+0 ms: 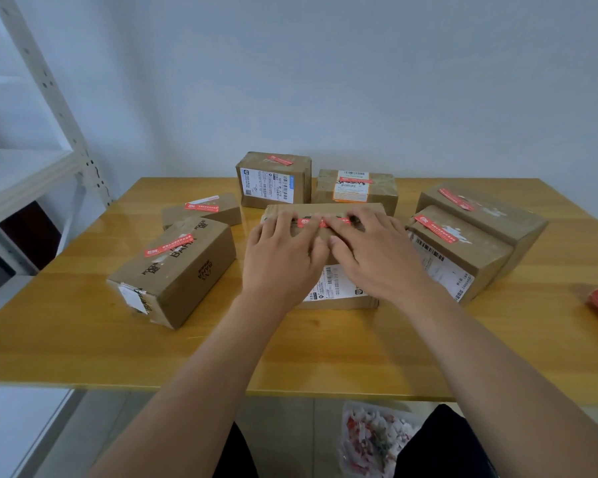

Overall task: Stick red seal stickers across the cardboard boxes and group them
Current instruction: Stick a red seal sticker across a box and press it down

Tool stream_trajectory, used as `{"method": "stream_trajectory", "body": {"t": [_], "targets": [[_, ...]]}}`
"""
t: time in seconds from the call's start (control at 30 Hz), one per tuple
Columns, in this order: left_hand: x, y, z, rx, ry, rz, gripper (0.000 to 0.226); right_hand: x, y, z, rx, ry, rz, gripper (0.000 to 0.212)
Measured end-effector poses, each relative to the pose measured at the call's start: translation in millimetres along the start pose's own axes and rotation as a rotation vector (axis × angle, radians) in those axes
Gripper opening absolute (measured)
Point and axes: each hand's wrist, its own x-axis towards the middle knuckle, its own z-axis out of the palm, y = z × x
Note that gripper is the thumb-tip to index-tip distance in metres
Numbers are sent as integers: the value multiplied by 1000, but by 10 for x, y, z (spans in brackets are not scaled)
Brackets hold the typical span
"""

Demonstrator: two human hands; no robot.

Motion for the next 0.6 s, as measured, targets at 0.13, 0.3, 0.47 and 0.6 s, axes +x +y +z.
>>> {"method": "stream_trajectory", "body": {"t": [0.13, 0.3, 0.47, 0.6], "targets": [[-20, -8, 9, -57, 36, -19, 66, -29, 19, 22, 121, 78, 30, 68], [-24, -9, 27, -82, 59, -45, 73, -49, 10, 38, 147, 93, 34, 71], [-77, -69, 6, -309, 28, -207, 80, -68, 86, 65, 114, 79, 83, 86], [-108, -115, -4, -543, -54, -426, 99, -139, 130, 59, 146, 34, 221, 106]]}}
